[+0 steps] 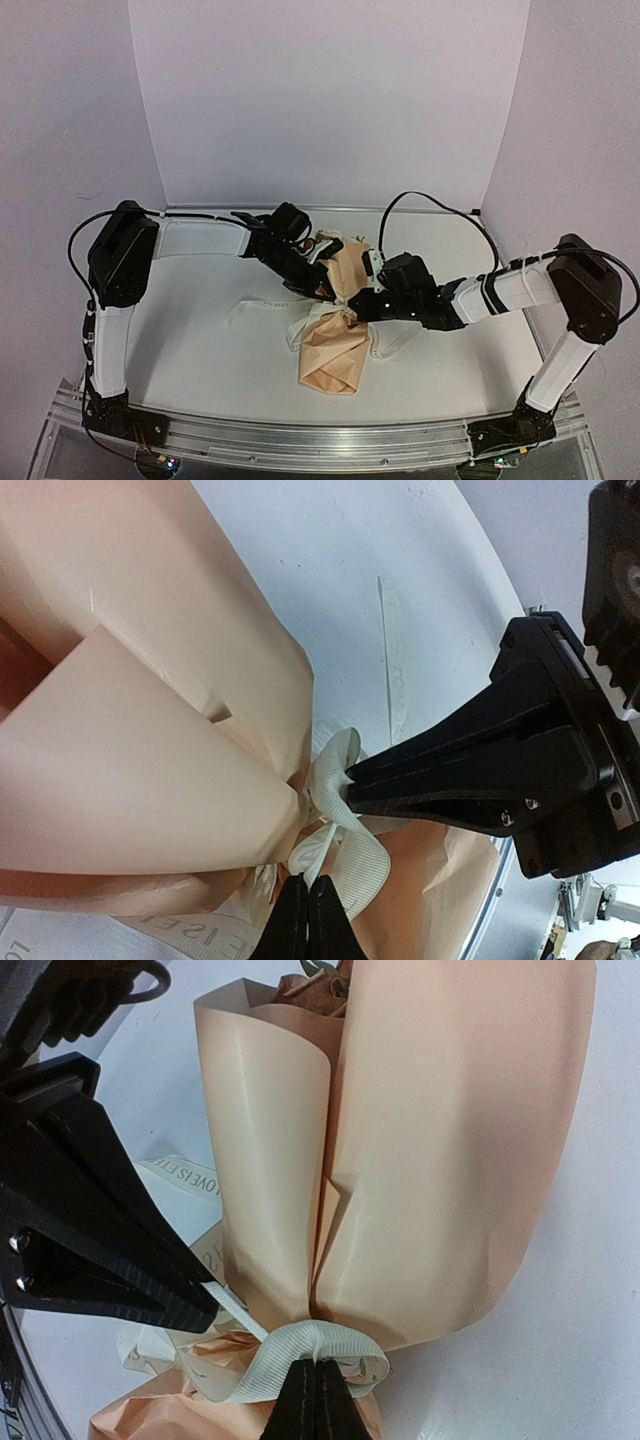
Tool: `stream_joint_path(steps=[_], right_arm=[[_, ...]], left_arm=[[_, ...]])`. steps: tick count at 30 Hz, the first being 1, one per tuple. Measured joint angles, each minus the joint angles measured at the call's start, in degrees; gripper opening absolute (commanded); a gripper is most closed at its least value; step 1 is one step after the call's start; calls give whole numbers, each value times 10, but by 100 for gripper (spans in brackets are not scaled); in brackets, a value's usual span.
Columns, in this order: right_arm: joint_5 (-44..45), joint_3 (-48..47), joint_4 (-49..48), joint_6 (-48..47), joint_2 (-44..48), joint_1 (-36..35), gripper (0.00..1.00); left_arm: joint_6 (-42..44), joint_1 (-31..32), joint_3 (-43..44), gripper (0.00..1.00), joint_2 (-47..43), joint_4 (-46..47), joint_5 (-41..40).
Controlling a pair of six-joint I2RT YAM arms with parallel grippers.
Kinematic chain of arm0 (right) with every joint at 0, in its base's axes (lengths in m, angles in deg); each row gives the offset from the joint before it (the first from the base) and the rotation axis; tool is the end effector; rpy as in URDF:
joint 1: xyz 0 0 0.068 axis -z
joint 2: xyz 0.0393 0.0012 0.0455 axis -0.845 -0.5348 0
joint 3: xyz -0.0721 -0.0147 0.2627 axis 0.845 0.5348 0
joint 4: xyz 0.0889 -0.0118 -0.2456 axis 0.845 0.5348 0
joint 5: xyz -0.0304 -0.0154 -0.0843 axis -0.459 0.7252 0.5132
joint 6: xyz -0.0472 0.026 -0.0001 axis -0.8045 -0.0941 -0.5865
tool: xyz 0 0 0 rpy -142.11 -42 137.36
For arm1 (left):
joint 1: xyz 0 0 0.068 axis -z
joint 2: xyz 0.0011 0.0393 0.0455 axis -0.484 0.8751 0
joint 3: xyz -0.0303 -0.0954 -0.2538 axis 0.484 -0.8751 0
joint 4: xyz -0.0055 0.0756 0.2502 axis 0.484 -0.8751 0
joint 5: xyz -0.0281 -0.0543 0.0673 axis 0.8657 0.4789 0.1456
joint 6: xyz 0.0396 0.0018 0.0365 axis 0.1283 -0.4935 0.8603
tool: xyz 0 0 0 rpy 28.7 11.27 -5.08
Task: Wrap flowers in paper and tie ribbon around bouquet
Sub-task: Tie the half-tied ribbon around the folded bouquet.
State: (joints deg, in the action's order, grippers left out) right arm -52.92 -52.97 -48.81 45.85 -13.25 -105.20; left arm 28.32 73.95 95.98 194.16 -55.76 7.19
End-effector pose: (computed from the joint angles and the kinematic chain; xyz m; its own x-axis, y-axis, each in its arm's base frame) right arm 0.2325 0.2595 0.1645 -0.7049 -0.0455 -0.7079 -0.5131 0.7218 0.4645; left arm 0.3057 -0.3359 0.1903 -0.7240 0.5116 -0.4627 0.6820 0.4304 -0.5913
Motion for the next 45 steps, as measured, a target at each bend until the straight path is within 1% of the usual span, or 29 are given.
stream_joint_path(steps=[14,21,24,28,34,39,45], right_arm=[[21,5,1,-22,25,3,0],[20,4,2,-25,28,3,0],[21,4,1,-27,33,3,0],[22,-1,5,-31,48,13,0],[28,-18,37,-36,54,31,0],[28,-25,69,-40,54,45,0],[27,-39,96,-45,53,59,0]], left_arm=[[1,-3,-3,0,-12,-1,4],[-3,-8,-1,0,-16,-3,26],[-9,-11,14,0,-16,-14,40],[-20,-14,64,0,-4,-37,63],[-62,-20,124,0,36,-46,100],[-128,-22,126,0,61,-22,115],[-208,-23,126,0,73,29,126]])
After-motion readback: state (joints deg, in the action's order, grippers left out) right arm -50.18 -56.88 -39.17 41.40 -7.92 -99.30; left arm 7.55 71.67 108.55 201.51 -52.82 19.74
